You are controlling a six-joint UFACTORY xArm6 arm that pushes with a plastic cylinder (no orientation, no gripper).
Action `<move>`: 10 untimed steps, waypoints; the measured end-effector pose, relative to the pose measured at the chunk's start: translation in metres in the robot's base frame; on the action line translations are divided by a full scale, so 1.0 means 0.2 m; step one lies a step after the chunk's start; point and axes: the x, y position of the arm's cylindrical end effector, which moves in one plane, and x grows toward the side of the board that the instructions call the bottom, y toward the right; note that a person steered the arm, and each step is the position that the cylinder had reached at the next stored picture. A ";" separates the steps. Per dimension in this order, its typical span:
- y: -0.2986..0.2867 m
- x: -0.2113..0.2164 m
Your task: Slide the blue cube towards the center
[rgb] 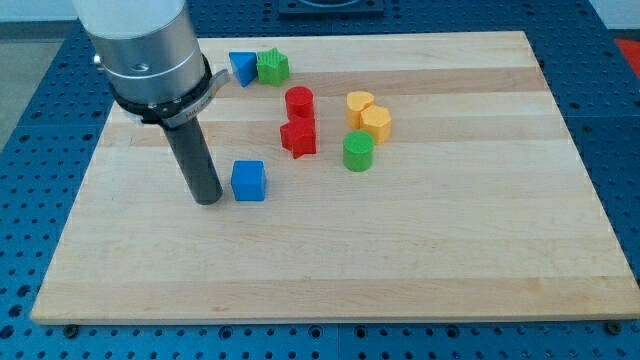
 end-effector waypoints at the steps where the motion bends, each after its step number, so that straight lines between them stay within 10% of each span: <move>1: 0.09 0.00; 10: 0.30 -0.12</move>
